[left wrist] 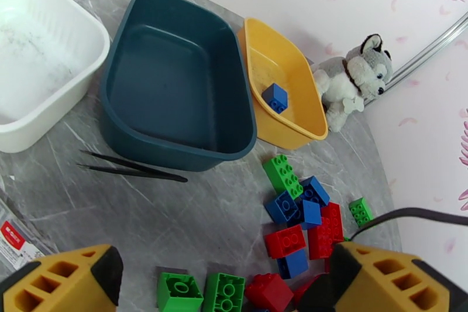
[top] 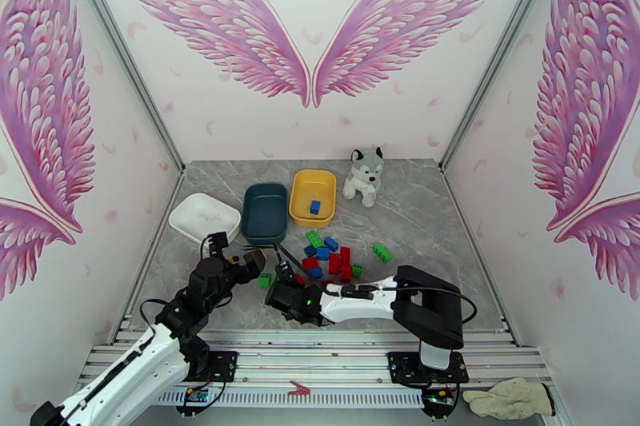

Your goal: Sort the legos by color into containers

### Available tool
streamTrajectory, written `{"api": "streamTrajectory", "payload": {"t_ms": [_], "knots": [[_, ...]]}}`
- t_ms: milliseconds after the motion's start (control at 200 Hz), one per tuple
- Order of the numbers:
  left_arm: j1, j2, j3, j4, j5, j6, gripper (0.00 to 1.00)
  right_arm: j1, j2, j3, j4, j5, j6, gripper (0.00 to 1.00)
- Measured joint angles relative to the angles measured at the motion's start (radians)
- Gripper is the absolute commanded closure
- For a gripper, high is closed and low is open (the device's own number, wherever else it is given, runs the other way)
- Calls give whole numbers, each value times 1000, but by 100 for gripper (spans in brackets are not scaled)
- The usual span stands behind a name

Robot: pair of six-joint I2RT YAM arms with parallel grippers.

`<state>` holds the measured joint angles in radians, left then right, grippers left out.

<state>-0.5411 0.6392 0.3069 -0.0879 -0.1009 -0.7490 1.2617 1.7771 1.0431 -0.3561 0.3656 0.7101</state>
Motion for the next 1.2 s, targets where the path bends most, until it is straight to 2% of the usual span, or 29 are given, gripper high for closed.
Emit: {"api": "streamTrajectory", "payload": {"t_ms": [225, 430, 635, 840, 970, 1080, 1170, 1200], "knots": [[-76, 5, 0, 11, -5, -26, 1, -42, -167, -2, -26, 51, -31, 75], [-122, 5, 9, -5, -51, -40, 1, -262, -181, 3, -11, 31, -90, 78], [-123, 11, 10, -4, -80, -45, 1, -455, -71, 151, 6, -45, -145, 79], [-127, 56, 37, -12, -110, -36, 1, -542, 71, 367, -11, -103, -187, 77], [-127, 161, 98, 0, -126, -13, 1, -590, 186, 511, -18, -138, -192, 78], [-131, 264, 154, 18, -123, -2, 1, -626, 272, 587, -29, -156, -199, 74], [-139, 284, 159, 30, -121, -2, 1, -646, 315, 609, -45, -165, -203, 62], [-145, 284, 159, 31, -122, -2, 1, -651, 327, 615, -54, -169, -207, 53]]}}
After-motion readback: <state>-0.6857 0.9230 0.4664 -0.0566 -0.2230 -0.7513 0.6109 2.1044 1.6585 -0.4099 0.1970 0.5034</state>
